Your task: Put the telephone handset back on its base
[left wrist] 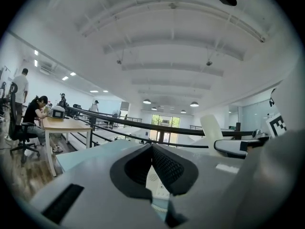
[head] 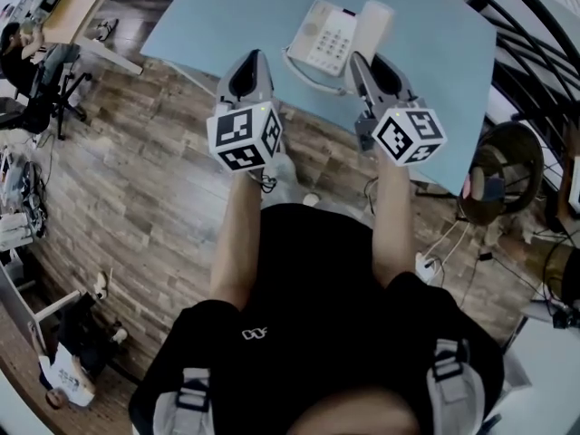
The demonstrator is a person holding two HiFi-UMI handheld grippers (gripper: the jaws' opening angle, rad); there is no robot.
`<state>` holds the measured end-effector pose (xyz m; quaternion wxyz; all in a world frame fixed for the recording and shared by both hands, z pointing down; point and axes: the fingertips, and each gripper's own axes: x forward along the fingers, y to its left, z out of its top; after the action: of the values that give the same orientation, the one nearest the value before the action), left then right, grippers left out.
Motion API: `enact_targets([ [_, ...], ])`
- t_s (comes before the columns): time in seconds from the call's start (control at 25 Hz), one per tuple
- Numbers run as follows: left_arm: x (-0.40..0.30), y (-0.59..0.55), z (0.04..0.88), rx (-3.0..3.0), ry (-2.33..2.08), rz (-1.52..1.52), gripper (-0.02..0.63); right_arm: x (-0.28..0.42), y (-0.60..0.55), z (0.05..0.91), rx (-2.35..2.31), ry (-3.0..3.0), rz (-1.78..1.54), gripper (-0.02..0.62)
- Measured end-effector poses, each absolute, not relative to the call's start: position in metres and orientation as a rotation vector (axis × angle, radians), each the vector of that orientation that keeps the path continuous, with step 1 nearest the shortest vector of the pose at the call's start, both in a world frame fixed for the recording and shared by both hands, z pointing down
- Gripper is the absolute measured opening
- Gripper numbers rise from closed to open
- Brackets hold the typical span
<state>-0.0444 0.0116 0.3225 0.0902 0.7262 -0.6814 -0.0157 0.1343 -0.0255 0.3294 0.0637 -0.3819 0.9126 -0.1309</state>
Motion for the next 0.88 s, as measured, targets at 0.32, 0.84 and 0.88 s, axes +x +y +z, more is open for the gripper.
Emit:
enact_targets([
  [0.32, -0.076, -0.078, 0.348, 2.175, -1.91, 0.024, 0.0, 0.095, -0.105, 0.345, -1.167, 2.699, -0.51, 0.081],
  [0.84, -0.099, -0.194, 0.391, 2.232, -1.675, 0.083, 0.0, 0.063, -0.191, 0.386, -1.295, 2.582, -0.695, 0.081],
  [0.88, -0.101, -0.2, 0.394, 2.233, -1.66, 0.08, 0.0, 0.061, -0.196, 0.39, -1.299, 2.565, -0.719, 0.081],
])
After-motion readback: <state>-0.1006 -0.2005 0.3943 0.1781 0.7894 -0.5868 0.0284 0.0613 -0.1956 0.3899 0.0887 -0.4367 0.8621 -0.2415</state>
